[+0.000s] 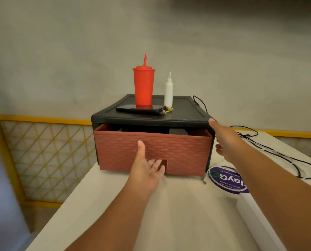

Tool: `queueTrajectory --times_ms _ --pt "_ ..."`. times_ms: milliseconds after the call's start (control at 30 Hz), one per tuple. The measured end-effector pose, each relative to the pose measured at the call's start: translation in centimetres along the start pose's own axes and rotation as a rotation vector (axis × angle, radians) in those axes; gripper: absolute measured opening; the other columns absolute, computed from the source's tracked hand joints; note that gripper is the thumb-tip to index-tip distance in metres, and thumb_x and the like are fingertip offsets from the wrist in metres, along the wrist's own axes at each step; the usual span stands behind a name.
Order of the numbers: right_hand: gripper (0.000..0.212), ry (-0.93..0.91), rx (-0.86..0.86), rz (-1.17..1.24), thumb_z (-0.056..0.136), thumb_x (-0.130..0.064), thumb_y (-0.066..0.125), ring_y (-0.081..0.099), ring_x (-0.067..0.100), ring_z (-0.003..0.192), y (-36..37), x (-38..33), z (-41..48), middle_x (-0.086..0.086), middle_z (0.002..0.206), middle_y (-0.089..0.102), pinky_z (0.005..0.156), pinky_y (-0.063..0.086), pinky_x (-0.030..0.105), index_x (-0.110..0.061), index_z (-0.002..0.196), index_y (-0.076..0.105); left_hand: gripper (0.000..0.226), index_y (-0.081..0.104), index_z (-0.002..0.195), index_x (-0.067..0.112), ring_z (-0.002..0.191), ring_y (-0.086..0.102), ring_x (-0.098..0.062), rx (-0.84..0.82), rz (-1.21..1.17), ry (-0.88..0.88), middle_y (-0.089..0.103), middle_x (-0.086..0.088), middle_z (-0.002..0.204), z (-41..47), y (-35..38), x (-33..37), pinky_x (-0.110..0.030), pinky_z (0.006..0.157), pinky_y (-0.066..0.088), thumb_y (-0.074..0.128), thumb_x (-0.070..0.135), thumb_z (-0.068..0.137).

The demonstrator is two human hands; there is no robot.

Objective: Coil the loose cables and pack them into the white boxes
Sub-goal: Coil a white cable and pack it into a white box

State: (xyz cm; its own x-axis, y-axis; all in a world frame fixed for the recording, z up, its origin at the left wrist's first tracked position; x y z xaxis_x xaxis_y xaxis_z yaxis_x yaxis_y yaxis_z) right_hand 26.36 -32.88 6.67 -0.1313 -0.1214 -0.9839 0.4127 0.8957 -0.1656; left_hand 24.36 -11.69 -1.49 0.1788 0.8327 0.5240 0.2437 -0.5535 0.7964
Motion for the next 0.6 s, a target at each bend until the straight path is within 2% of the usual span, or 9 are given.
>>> queueTrajectory --times_ms 67,167,267,400,467,500,567,600 --pt "0.060 0.003 0.018 -0.011 0.090 -0.049 0.048 0.049 0.029 0.114 0.9 0.0 0.8 0.012 0.127 0.051 0.100 0.040 0.042 -0.007 0.133 0.042 0.085 0.018 0.146 0.006 0.136 0.033 -0.031 0.018 -0.024 0.015 0.029 -0.019 0.149 0.5 0.2 0.1 -0.044 0.110 0.031 0.058 0.047 0.084" --pt "0.052 -0.004 0.062 -0.008 0.093 -0.045 0.045 0.050 0.026 0.100 1.3 -0.1 1.5 0.012 0.113 0.053 0.088 0.043 0.037 -0.005 0.127 0.045 0.082 0.019 0.145 0.004 0.137 0.032 -0.033 0.052 -0.057 0.029 0.025 -0.019 0.150 0.9 0.3 0.0 -0.042 0.108 0.035 0.059 0.042 0.085" --pt "0.047 0.013 0.052 0.064 0.093 -0.042 0.049 0.055 0.028 0.105 1.3 -0.2 1.8 0.012 0.117 0.057 0.096 0.045 0.041 -0.008 0.126 0.046 0.075 0.030 0.140 0.006 0.133 0.039 -0.032 0.039 -0.054 0.030 0.037 -0.019 0.144 0.8 0.1 0.0 -0.042 0.105 0.039 0.061 0.042 0.083" --pt "0.039 0.046 0.018 0.097 0.091 -0.039 0.055 0.060 0.028 0.097 1.0 -0.3 1.3 0.011 0.107 0.062 0.091 0.050 0.040 -0.008 0.114 0.050 0.069 0.037 0.136 0.009 0.127 0.046 -0.032 0.031 -0.036 0.039 0.047 -0.017 0.136 -1.0 -0.9 -0.4 -0.042 0.101 0.042 0.061 0.043 0.082" --pt "0.043 0.067 0.000 0.082 0.090 -0.039 0.057 0.062 0.029 0.085 1.0 -0.4 1.0 0.013 0.095 0.063 0.083 0.053 0.040 -0.005 0.114 0.052 0.068 0.038 0.136 0.010 0.124 0.049 -0.031 0.030 -0.030 0.043 0.051 -0.016 0.133 -2.5 -1.7 -0.5 -0.042 0.102 0.042 0.060 0.045 0.082" --pt "0.042 0.062 -0.006 0.063 0.090 -0.039 0.057 0.060 0.029 0.075 0.8 -0.6 0.9 0.012 0.086 0.061 0.074 0.054 0.038 -0.004 0.112 0.053 0.068 0.039 0.135 0.010 0.123 0.050 -0.031 0.027 -0.030 0.038 0.053 -0.016 0.131 -3.2 -1.9 -0.7 -0.042 0.103 0.042 0.060 0.045 0.082" --pt "0.035 0.056 -0.043 0.022 0.091 -0.038 0.055 0.053 0.026 0.062 0.9 -1.0 0.3 0.011 0.075 0.053 0.057 0.046 0.033 -0.006 0.106 0.051 0.067 0.040 0.134 0.011 0.120 0.052 -0.030 0.028 -0.042 0.027 0.055 -0.016 0.127 -4.9 -2.6 -0.9 -0.043 0.104 0.042 0.061 0.045 0.080" --pt "0.033 0.055 -0.058 0.002 0.092 -0.038 0.054 0.051 0.026 0.061 1.0 -1.1 0.0 0.011 0.073 0.051 0.055 0.043 0.033 -0.008 0.106 0.051 0.067 0.040 0.134 0.012 0.119 0.053 -0.031 0.028 -0.054 0.020 0.055 -0.016 0.127 -5.8 -2.8 -0.9 -0.044 0.104 0.042 0.062 0.044 0.079"
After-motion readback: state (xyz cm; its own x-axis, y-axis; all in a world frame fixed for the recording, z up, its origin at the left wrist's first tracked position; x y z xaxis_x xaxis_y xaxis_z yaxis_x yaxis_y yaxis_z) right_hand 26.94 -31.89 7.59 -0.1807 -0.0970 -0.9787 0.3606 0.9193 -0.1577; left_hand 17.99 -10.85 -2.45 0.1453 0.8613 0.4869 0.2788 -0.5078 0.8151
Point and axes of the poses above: each hand's wrist, its own z-axis towards the middle knuckle, its own y-axis out of the palm, x = y × z, the point moved 7 cm from there along z, towards the middle knuckle
